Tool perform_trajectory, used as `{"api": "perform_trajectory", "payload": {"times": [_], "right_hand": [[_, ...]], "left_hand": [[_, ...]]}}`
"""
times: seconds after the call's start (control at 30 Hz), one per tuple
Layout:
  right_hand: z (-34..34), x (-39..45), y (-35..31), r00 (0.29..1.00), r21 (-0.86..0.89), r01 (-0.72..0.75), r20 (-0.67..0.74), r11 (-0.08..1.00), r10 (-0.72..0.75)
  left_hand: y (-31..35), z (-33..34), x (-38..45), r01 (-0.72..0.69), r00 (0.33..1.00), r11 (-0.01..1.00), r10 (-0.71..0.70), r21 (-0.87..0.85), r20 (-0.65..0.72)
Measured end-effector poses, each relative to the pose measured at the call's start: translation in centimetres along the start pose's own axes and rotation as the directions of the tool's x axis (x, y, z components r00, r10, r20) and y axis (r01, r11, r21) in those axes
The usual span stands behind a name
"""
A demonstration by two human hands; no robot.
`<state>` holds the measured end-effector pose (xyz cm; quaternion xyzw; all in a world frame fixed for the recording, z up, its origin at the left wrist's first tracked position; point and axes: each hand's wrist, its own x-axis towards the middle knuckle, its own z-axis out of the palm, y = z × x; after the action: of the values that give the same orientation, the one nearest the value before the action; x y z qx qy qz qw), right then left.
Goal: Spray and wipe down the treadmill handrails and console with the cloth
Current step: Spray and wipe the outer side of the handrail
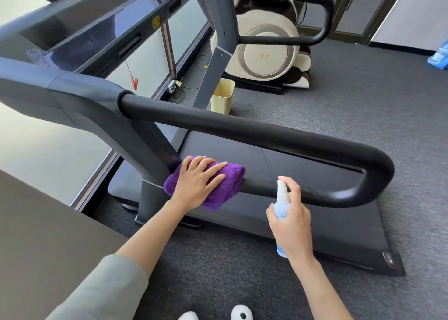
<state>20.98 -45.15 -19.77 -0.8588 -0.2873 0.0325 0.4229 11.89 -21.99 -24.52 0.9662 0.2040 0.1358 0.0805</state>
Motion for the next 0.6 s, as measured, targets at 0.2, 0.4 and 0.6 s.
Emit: {"api": "perform_trajectory", "payload": {"times": [0.2,0.4,0.6], "right_hand": [[0.9,-0.4,-0.2,1.000,-0.021,0.021,0.007,1.000,-0.020],[1.5,-0.2,-0.9,0.998,0.010,0.050,0.030,0.999,-0.050],[2.6,0.6,-1.8,0.996,0.029,0.075,0.055,0.997,-0.077]], "left_hand": [[3.2,1.1,1.3,0.276,0.950,0.961,-0.276,-0.018,-0.148],[7.7,1.9,1.6,0.308,0.938,0.950,-0.312,-0.049,-0.150],[4.5,1.5,1.7,0.175,0.979,0.984,-0.170,0.041,-0.110]]}}
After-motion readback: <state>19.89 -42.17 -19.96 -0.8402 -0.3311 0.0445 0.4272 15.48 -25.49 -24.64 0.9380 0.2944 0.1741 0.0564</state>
